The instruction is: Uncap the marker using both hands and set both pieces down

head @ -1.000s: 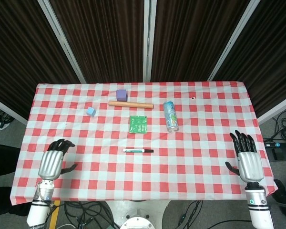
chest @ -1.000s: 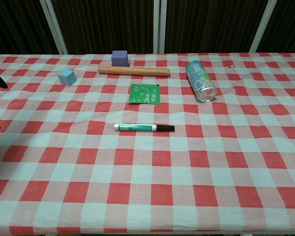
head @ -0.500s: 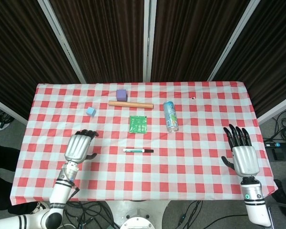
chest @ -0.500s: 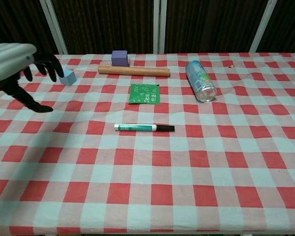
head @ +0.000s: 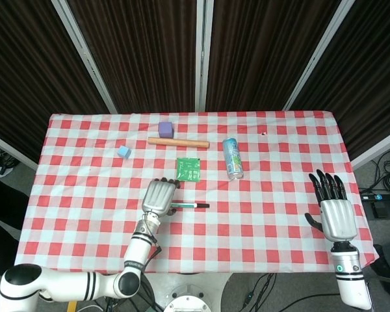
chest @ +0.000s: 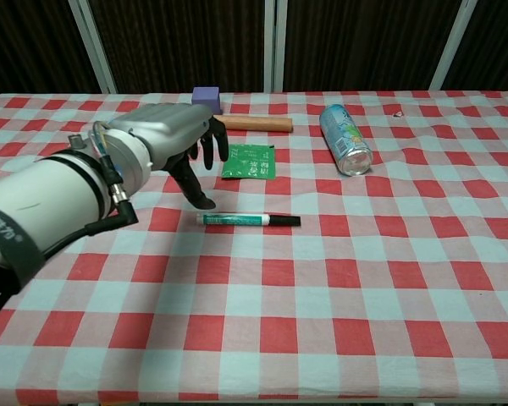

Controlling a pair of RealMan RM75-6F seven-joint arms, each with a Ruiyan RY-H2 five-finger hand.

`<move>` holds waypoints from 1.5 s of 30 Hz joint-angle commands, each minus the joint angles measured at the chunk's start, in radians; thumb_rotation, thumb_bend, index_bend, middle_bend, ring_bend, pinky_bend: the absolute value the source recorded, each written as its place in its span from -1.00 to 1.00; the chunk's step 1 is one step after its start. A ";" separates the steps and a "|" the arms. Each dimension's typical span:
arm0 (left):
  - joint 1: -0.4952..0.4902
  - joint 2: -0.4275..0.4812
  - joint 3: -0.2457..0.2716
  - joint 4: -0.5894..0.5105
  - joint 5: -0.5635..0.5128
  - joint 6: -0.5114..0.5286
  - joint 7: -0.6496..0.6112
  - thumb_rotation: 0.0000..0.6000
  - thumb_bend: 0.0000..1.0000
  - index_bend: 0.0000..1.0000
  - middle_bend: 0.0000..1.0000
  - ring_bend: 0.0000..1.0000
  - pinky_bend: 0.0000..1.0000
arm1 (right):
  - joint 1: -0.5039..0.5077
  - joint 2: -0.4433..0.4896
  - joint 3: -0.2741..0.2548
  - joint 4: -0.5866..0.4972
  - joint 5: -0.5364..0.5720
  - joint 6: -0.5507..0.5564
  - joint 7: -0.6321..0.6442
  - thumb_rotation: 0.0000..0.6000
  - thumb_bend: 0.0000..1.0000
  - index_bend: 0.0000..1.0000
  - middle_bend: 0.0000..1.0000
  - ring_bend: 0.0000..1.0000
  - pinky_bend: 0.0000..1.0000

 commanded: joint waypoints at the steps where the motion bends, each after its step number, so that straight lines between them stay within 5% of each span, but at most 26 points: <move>1: -0.019 -0.025 0.012 0.038 -0.027 -0.001 -0.004 1.00 -0.69 -0.25 -0.18 -0.30 -0.13 | 0.002 -0.004 -0.003 0.002 -0.004 0.000 0.004 1.00 -0.89 -1.00 -1.00 -1.00 -1.00; 20: -0.060 -0.091 0.071 0.208 -0.070 -0.028 -0.059 1.00 -0.63 -0.17 -0.07 -0.19 -0.03 | 0.006 -0.010 -0.004 0.014 0.004 0.000 -0.004 1.00 -0.88 -1.00 -1.00 -1.00 -1.00; 45: -0.123 -0.114 0.066 0.272 -0.151 -0.047 0.023 1.00 -0.45 -0.03 0.03 -0.10 0.04 | 0.010 -0.026 -0.012 0.046 0.015 -0.015 0.021 1.00 -0.88 -1.00 -1.00 -1.00 -1.00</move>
